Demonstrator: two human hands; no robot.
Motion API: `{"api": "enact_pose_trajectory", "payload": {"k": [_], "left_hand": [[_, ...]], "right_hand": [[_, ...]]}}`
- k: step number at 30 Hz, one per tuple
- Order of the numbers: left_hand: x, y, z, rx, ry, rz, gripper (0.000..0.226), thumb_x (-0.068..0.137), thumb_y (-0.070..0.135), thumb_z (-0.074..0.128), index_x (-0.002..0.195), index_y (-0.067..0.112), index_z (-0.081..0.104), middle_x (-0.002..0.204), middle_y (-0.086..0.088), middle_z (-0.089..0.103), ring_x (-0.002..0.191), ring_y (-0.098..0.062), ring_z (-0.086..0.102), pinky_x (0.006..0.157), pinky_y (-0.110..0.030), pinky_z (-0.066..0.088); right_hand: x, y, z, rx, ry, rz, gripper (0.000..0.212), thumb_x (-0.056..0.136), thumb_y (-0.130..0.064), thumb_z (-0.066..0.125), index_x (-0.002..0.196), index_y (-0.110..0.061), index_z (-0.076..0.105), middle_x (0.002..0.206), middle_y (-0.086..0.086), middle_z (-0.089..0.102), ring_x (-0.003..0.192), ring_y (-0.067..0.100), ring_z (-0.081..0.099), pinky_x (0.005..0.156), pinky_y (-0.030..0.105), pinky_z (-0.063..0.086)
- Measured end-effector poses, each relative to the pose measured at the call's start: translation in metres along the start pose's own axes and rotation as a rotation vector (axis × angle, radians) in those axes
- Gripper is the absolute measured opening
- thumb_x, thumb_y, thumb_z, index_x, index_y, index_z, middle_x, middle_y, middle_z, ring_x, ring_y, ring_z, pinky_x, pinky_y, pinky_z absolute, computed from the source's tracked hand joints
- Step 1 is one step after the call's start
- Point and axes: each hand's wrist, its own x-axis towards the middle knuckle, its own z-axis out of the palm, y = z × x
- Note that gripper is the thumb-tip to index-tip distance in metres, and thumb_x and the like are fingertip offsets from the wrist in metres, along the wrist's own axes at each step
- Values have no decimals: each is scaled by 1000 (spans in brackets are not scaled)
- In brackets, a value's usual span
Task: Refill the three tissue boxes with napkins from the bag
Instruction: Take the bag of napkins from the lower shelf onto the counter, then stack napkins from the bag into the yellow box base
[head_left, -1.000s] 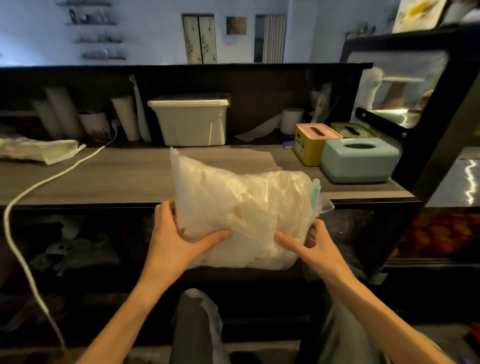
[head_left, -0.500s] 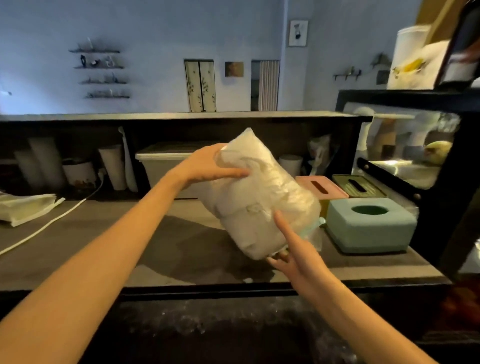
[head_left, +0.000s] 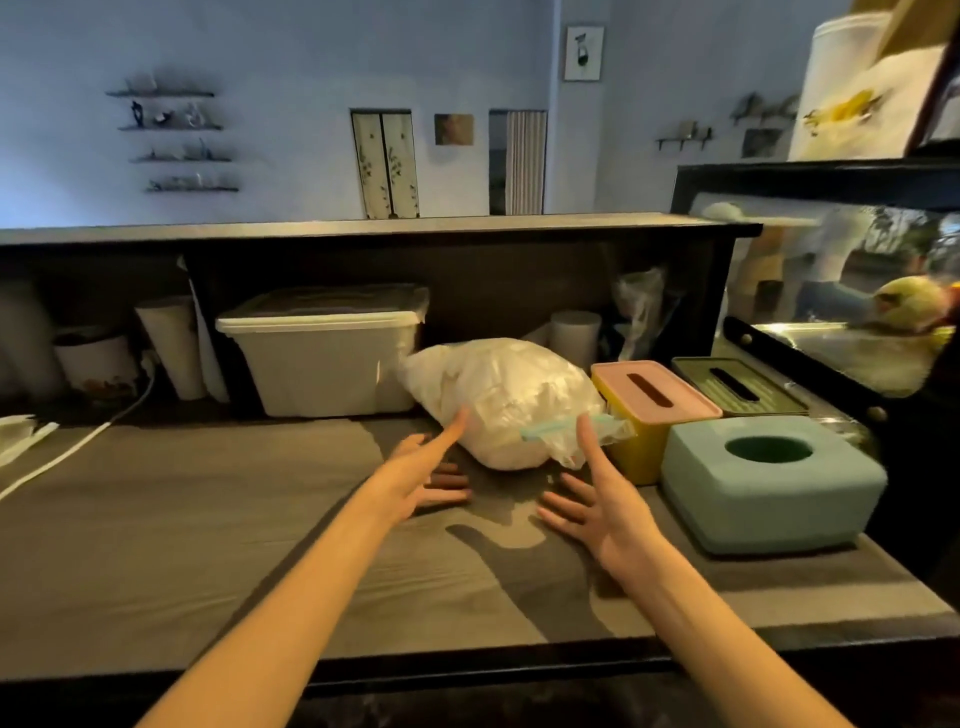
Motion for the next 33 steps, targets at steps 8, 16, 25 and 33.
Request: {"api": "enact_pose_trajectory", "payload": {"k": [8,16,25,33], "left_hand": [[27,12,52,-196,50,46,121,51,59,95,150,31,31,137,-7,54,114,-33,60,75,-58,61],[47,7,37,-64,16,264,93,65,47,89,146,28,45,127,3,66,111,-17,66,89,-36,59],[113,51,24,-84,180,257,87,77,59,79,144,18,42,134,-9,60,111,-26,65,93,-46,59],[125,-1,19,-34,365,235,64,84,58,73,113,7,48,105,-11,64,78,-18,70,63,-33,62]], "right_hand": [[43,-25,19,130,11,38,73,78,-47,85,137,-27,47,136,10,58,123,33,55,107,58,47],[59,11,23,161,-40,-136,69,78,-39,86,139,-26,56,122,2,73,112,21,69,95,45,58],[115,-10,64,-5,-115,-140,83,75,-46,87,146,-27,47,135,0,64,116,18,64,86,41,60],[139,-18,37,-310,25,-250,59,82,-62,72,111,-10,67,104,4,72,92,13,71,68,26,62]]}}
